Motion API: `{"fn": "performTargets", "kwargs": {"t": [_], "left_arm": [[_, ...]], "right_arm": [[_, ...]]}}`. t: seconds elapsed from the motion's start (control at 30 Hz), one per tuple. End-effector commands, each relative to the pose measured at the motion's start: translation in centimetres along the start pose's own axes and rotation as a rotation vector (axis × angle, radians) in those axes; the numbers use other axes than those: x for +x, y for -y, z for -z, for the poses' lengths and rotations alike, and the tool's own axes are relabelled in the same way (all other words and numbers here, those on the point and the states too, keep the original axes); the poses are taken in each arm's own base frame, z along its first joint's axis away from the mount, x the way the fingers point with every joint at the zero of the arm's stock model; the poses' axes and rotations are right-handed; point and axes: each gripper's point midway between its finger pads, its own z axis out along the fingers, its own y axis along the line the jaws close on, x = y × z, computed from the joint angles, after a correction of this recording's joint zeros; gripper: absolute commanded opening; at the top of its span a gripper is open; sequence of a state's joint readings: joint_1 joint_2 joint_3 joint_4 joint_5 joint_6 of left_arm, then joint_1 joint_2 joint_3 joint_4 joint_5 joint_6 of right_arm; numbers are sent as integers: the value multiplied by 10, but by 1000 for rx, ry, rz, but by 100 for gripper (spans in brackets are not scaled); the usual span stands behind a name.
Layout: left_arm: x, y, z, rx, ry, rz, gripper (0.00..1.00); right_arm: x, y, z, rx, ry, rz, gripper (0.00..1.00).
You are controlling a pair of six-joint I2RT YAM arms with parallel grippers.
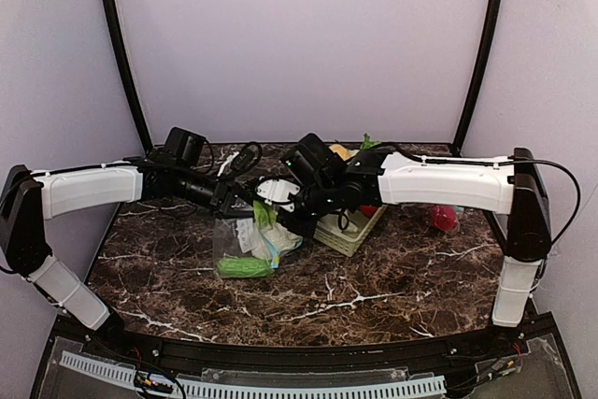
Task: Place the food in the zip-top bag and seal the zipper
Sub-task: Place the fake vegetable in the zipper food storage bag.
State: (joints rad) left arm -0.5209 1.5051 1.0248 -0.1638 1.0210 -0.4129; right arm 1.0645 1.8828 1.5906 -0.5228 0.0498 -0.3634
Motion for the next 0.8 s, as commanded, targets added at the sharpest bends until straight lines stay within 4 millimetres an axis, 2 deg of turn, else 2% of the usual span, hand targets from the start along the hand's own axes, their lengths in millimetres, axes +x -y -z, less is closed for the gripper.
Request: {"fn": "performTargets", "kwargs": {"t": [0.0, 0.13, 0.27, 0.47, 0.77], "left_arm": [[-8, 27, 7, 65, 40, -78, 1], [-8, 28, 7, 77, 43, -77, 1], [-11, 33, 9, 77, 59, -98, 1], [-20, 43, 17, 58, 104, -143, 1], [-22, 39, 18, 34, 117, -150, 1]], "right_arm": [[2, 14, -7, 40, -24, -60, 0], [1, 20, -9, 50, -24, -97, 0], [12, 27, -17, 73, -73, -113, 0], [20, 33, -16, 90, -99, -138, 0], [29, 40, -13, 110, -122, -171, 0]]}}
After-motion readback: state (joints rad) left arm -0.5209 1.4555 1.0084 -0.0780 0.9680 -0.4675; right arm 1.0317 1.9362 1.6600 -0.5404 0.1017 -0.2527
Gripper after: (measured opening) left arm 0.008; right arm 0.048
